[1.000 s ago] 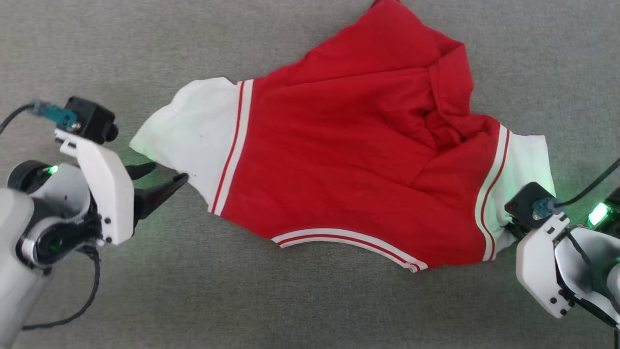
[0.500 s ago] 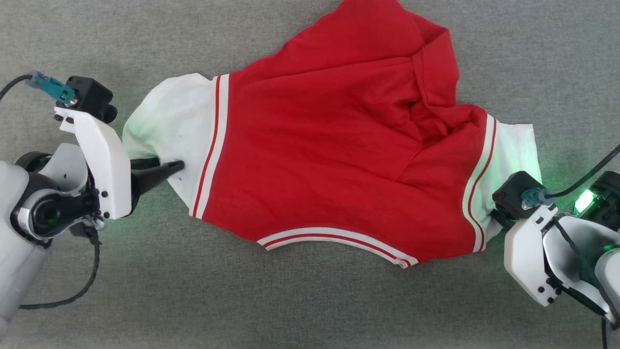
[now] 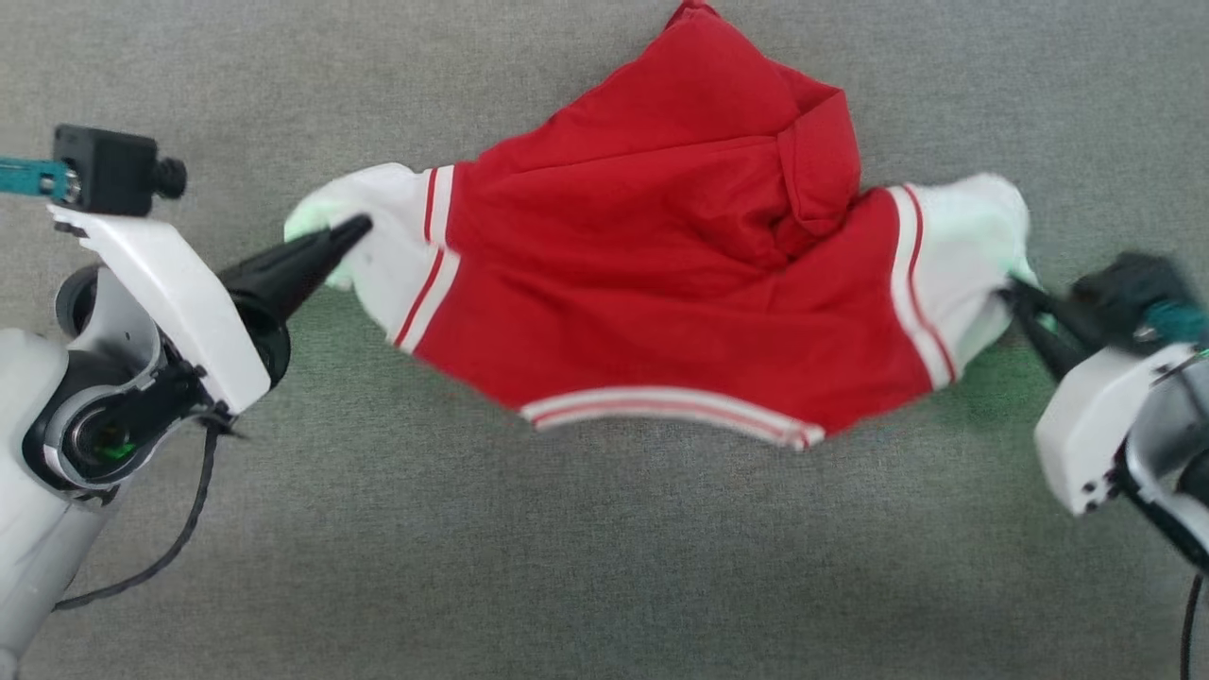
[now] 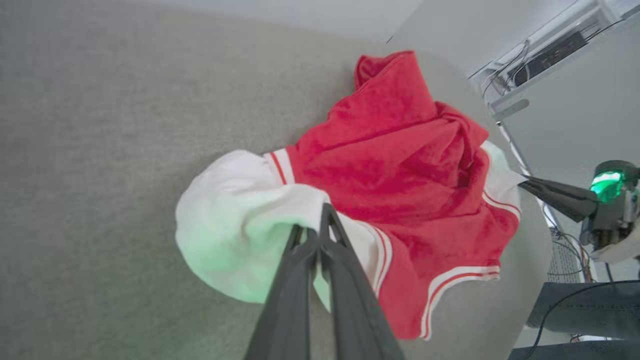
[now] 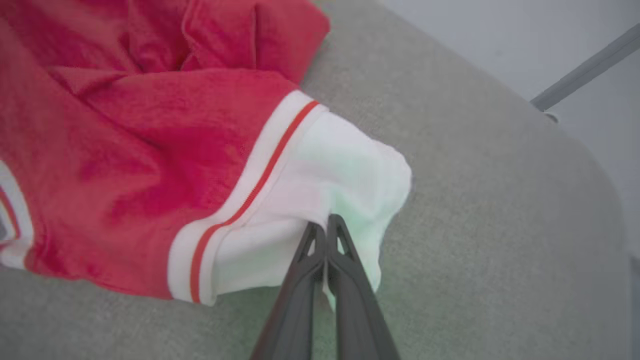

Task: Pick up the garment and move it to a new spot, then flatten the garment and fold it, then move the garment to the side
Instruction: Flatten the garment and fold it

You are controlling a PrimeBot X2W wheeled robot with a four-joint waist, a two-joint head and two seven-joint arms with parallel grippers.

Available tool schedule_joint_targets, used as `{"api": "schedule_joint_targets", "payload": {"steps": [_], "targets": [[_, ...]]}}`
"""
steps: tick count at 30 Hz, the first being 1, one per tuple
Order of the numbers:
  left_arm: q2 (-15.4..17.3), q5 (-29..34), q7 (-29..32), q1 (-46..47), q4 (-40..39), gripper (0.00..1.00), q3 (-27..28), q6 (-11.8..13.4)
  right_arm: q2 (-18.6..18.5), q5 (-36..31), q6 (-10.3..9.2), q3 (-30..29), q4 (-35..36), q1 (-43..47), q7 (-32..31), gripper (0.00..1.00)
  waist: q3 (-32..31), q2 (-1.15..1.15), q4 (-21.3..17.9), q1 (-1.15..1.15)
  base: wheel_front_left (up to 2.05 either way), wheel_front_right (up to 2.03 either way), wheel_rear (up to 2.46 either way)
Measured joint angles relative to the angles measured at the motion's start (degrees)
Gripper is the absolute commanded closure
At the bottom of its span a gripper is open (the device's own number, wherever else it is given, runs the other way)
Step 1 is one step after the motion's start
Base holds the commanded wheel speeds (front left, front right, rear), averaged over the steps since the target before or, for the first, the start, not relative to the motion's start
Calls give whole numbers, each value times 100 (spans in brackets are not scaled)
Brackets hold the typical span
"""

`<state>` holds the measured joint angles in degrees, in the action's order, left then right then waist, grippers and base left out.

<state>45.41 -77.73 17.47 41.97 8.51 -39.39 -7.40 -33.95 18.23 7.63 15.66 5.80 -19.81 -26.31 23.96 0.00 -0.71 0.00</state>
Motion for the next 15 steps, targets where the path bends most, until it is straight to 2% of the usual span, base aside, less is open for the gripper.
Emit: {"api": "schedule_joint_targets", "payload": {"steps": [4,7,11,15], "targets": [[-96,-89,-516,124,-15,100,105,0,234,12,0,-485,174,-192,241,100,-2,0,17,0,0,0,0],[-304,-97,-777,561,237,100,197,-1,479,114,0,-700,87,-764,435,100,74,0,6,0,0,0,0],[-776,-80,-1262,1490,1016,100,432,0,847,242,-7,-922,-570,-1996,698,100,258,0,-19,0,0,0,0],[-1255,7,-1741,2695,2031,100,716,-1,1257,301,-7,-1058,-1583,-3481,948,100,515,0,-39,0,0,0,0]]}}
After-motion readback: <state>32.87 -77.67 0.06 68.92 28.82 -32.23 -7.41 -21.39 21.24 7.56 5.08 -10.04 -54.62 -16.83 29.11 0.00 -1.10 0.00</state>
